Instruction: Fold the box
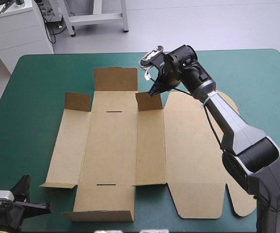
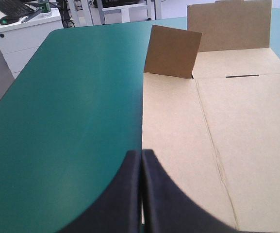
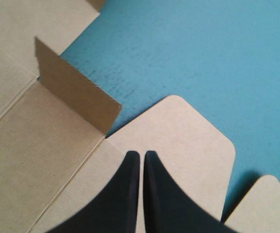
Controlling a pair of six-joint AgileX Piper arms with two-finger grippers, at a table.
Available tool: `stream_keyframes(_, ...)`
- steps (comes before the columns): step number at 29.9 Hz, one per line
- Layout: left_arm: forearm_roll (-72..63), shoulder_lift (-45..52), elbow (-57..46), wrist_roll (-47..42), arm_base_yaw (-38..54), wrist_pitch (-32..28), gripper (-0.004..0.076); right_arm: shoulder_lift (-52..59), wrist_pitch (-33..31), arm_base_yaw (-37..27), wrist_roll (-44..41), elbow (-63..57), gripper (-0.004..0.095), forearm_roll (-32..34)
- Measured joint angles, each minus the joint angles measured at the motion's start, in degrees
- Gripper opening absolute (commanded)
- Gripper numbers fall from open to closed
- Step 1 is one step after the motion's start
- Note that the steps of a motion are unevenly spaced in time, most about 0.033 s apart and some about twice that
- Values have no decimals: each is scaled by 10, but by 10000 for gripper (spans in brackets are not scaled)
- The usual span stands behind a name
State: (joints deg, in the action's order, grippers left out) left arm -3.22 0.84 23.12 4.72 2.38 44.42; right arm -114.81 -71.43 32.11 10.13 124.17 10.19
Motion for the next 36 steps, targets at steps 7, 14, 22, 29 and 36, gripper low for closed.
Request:
stream_keyframes(7,0,0,0,0,0,0,-32,87,0,-35,-70,-33,-23,13)
stream_keyframes(14,1,0,0,0,0,0,76,247,0,-104,-93,-183,-23,10)
stream_keyframes(22,1,0,0,0,0,0,545,461,28,-138,-90,-407,-23,-2)
stream_keyframes(29,1,0,0,0,0,0,572,649,109,-139,-86,-574,-23,-65)
stream_keyframes(36,0,0,3,0,0,-11,568,799,119,-139,-62,-724,-23,-102)
